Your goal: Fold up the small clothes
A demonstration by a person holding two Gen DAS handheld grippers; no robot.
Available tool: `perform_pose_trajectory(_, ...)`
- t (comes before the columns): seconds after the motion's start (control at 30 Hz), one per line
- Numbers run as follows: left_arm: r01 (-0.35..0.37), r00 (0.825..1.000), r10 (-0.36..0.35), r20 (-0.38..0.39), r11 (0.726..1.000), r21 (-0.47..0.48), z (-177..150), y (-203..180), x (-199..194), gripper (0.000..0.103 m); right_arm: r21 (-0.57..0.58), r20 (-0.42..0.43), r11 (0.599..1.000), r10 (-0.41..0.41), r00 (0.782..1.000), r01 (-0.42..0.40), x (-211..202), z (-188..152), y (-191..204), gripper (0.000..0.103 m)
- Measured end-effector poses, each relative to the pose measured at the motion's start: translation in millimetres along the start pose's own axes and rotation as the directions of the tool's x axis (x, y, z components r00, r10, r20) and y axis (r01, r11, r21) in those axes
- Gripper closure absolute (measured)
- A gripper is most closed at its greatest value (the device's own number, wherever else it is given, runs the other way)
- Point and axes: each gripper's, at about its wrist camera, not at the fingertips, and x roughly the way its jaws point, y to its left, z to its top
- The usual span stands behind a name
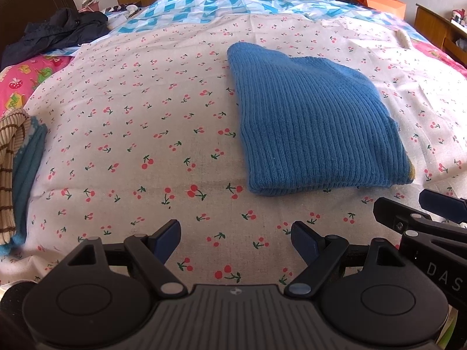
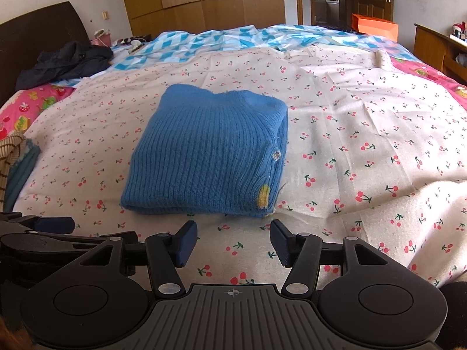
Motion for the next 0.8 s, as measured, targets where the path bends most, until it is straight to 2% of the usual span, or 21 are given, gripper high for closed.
perform_pose_trajectory(0.8, 0.010, 1.000, -0.010, 0.007, 1.000, -0.004, 0.8, 1.7, -4.0, 0.016, 0.004, -0.027, 1.000, -0.010, 1.000, 0.010, 6.5, -3.6, -2.5, 0.046)
